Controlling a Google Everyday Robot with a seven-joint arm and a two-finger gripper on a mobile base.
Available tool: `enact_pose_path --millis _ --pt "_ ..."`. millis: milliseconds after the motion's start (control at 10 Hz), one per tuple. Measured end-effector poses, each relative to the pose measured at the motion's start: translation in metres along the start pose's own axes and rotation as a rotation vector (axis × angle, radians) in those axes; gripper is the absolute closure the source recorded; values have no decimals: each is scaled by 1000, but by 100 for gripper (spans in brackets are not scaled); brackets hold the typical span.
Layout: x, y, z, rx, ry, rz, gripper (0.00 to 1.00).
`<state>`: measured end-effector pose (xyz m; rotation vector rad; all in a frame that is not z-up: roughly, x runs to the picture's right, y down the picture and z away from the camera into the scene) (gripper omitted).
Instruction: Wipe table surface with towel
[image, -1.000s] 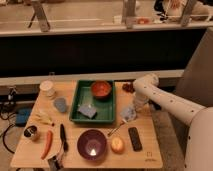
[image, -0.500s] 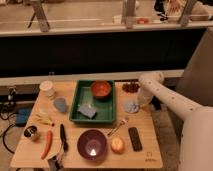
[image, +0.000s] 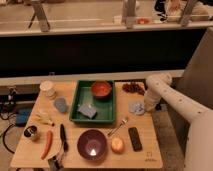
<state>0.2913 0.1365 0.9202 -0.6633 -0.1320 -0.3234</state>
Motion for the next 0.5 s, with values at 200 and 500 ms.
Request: enact_pose_path --millis 200,500 --pt "-9 22 -2 -28 5 -40 91" --pt "-23 42 -6 -53 14 -101 91"
